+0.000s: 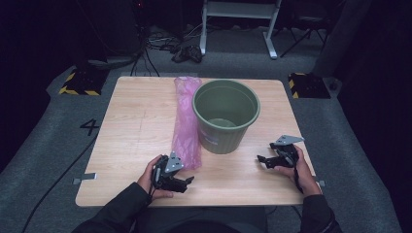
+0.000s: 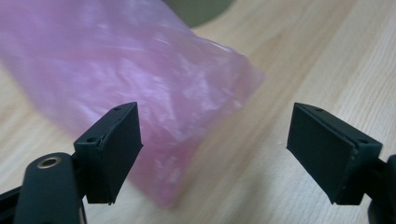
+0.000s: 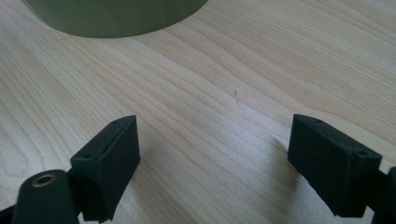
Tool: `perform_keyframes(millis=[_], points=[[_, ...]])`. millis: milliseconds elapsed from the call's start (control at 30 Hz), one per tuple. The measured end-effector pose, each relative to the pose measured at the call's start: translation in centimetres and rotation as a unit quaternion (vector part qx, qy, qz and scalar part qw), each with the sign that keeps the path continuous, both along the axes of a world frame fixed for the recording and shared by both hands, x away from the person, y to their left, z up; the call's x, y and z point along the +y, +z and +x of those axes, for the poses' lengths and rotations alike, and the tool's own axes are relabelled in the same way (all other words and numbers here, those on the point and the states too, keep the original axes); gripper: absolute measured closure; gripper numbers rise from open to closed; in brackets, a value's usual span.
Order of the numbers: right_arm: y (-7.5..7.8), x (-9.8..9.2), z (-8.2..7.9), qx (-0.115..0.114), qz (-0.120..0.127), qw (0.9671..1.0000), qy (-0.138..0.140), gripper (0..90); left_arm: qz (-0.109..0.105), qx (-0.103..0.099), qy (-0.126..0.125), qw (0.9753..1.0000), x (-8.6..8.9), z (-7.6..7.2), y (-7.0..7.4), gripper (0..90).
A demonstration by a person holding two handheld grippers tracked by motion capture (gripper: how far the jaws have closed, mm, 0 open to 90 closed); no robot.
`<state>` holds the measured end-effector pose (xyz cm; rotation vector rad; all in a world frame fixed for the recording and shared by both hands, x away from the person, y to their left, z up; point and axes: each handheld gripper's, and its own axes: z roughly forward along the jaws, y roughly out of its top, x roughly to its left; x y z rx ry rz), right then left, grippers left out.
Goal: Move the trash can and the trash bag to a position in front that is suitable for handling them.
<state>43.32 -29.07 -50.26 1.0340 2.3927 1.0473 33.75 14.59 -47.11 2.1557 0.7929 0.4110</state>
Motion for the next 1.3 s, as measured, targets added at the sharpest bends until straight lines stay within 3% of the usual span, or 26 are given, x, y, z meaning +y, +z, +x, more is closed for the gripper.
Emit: perform_keyframes(millis=[67, 200, 433, 533, 633, 700, 800, 867, 967, 1100, 1300], points=[[0.0, 0.0, 0.0, 0.0, 0.0, 1.0, 0.0, 16.2, -0.012, 0.0, 0.008, 0.9999, 0.9, 0.0, 0.6, 17.6], [0.0, 0.0, 0.0, 0.0, 0.0, 1.0, 0.0, 16.2, -0.024, -0.017, 0.01, 0.9995, 2.3, -0.7, 1.8, 17.5], [0.0, 0.0, 0.0, 0.0, 0.0, 1.0, 0.0, 16.2, -0.049, -0.022, -0.021, 0.9983, 4.7, -0.8, 2.7, 17.2], [0.0, 0.0, 0.0, 0.0, 0.0, 1.0, 0.0, 16.2, -0.041, -0.026, 0.001, 0.9988, 5.5, 0.0, 2.7, 17.1], [0.0, 0.0, 0.0, 0.0, 0.0, 1.0, 0.0, 16.2, -0.052, -0.027, 0.019, 0.9981, 6.5, 1.4, 2.8, 17.7], [0.0, 0.0, 0.0, 0.0, 0.0, 1.0, 0.0, 16.2, -0.041, -0.032, 0.034, 0.998, 6.9, 2.5, 2.6, 18.3], [0.0, 0.0, 0.0, 0.0, 0.0, 1.0, 0.0, 16.2, -0.038, -0.027, 0.041, 0.9981, 7.1, 4.2, 2.0, 20.2], [0.0, 0.0, 0.0, 0.0, 0.0, 1.0, 0.0, 16.2, -0.046, -0.013, 0.023, 0.9986, 7.2, 5.3, 1.3, 30.3], [0.0, 0.0, 0.0, 0.0, 0.0, 1.0, 0.0, 16.2, -0.054, 0.023, -0.02, 0.9981, 6.8, 6.5, 0.2, 35.9], [0.0, 0.0, 0.0, 0.0, 0.0, 1.0, 0.0, 16.2, -0.058, 0.038, -0.049, 0.9964, 5.5, 6.8, -0.6, 40.4], [0.0, 0.0, 0.0, 0.0, 0.0, 1.0, 0.0, 16.2, -0.025, 0.05, -0.079, 0.9953, 2.3, 6.5, -1.4, 44.2]])
